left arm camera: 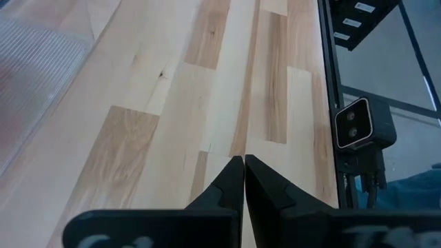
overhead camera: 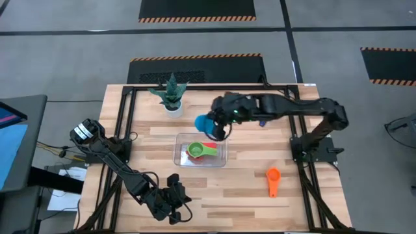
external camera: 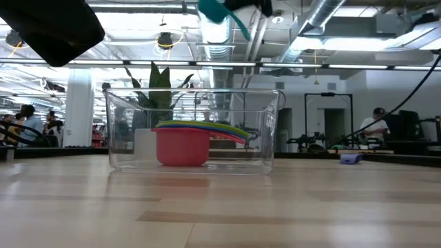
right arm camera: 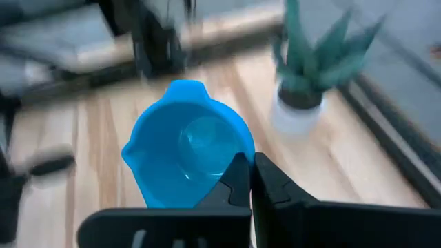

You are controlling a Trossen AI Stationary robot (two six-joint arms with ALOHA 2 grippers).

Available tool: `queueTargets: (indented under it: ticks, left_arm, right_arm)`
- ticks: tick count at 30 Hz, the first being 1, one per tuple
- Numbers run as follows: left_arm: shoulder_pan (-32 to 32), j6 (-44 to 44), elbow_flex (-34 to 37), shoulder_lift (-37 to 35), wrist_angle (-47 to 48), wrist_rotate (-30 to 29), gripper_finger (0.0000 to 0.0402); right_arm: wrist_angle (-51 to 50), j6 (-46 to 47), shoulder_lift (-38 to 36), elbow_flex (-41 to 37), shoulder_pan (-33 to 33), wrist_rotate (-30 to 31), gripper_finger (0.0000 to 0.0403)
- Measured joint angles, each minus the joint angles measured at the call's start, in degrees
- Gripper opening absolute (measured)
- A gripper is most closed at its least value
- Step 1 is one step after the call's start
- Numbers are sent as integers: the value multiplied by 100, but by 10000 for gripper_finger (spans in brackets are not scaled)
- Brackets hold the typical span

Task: Nest measuring cups in basket
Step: Stack the light blue measuring cup into the green measuring cup

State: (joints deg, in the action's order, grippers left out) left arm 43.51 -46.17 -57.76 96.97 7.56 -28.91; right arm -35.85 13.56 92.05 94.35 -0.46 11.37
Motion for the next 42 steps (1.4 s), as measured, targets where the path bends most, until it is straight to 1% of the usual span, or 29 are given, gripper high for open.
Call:
queueTargets:
  ticks: [1, 3, 7, 11, 15, 18, 21, 29, 33, 36, 42]
  left_arm:
    - [0, -6, 0, 0, 5, -2, 0]
    - [0, -23, 0, 0, 74, -2, 0]
    - [-2, -110, 0, 0, 104, 0, 0]
    - [-2, -111, 0, 0, 89, -2, 0]
    - [-4, -109, 0, 0, 89, 0, 0]
    - [-4, -109, 0, 0, 87, 0, 0]
    - [-4, -110, 0, 0, 100, 2, 0]
    - [-4, -111, -2, 0, 91, 4, 0]
    - [-4, -110, -2, 0, 91, 2, 0]
    - [-4, -109, -2, 0, 113, 2, 0]
    - [-4, -152, -2, 0, 92, -31, 0]
  right_arm:
    - [-167, -107, 129, 115, -55, -165, 4]
    - [-166, -346, 437, 501, -93, -361, 4]
    - [-932, -901, 1117, 1517, -62, -535, 4]
    - [-1854, -1230, 1832, 2525, -60, -599, 4]
    - [-2545, -1494, 2356, 3170, -36, -703, 4]
    - [-2912, -1681, 2627, 3283, 29, -710, 4]
    - [-3005, -1924, 2841, 3267, 134, -709, 4]
    - [-2968, -2316, 3427, 3276, 352, -701, 4]
    - [-2943, -2485, 3504, 3265, 346, -692, 4]
    - [-2657, -2561, 3608, 3282, 315, -691, 4]
    - [-2734, -2536, 3665, 3283, 224, -696, 4]
